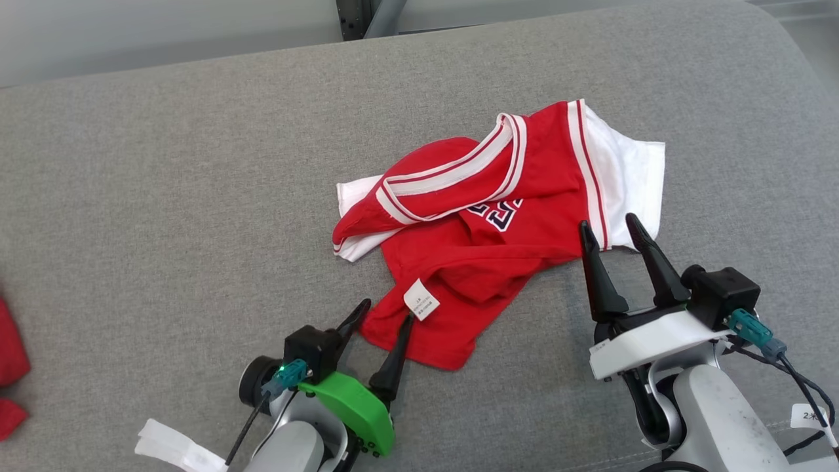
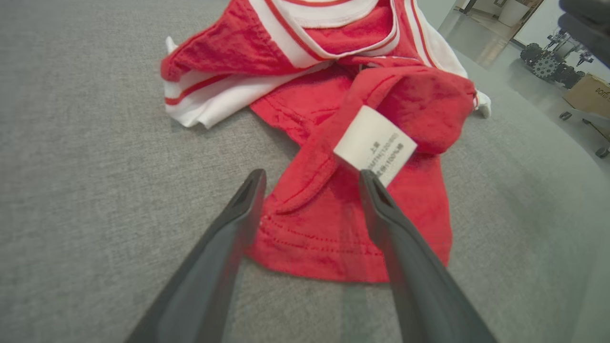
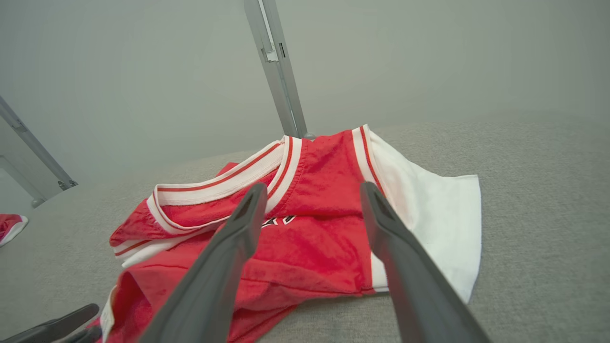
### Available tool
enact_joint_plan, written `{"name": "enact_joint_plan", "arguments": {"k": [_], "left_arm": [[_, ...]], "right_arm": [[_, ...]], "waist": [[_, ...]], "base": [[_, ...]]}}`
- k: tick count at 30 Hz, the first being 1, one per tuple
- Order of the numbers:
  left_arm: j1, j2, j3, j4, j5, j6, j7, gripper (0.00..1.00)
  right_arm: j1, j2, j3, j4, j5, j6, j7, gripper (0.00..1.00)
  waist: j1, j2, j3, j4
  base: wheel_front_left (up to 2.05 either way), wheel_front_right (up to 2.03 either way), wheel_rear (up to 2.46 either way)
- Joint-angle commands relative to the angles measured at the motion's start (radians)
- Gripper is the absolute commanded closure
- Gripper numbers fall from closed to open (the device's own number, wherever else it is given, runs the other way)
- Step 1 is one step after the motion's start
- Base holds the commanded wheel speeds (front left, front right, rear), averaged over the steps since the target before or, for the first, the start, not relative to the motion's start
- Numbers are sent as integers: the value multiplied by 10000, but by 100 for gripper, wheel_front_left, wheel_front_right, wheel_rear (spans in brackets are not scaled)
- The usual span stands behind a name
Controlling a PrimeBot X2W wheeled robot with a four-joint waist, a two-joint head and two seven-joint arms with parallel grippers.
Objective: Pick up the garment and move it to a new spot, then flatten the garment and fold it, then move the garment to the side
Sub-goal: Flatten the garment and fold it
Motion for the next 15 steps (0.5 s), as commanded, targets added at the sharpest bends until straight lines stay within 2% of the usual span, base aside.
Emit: {"name": "enact_joint_plan", "arguments": {"k": [1, 7, 8, 9, 15], "left_arm": [[-32, 57, 37, 86, 59, -22, -4, 0], [-280, 41, 195, 829, 322, -22, -4, 0], [-325, 40, 92, 1155, 359, -22, 7, 63], [-388, 31, -33, 1313, 267, -22, 17, 100], [-622, 76, 216, 1208, -66, -23, -1, 100]], "right_arm": [[-107, 16, 34, 25, -30, -2, -29, 0], [-285, 33, 266, 73, 9, -3, -28, 0], [-293, 25, 262, 76, 20, -3, -29, 0], [-277, 17, 237, 77, 27, -3, -29, 0], [-24, 11, -176, 113, 110, -2, -29, 0]], "waist": [[0, -1, 24, 13], [0, -1, 85, -173], [0, -1, 76, -213], [0, -1, 71, -247], [0, -1, -87, -181]], "base": [[0, 0, 0], [0, 0, 0], [0, 0, 0], [0, 0, 0], [0, 0, 0]]}}
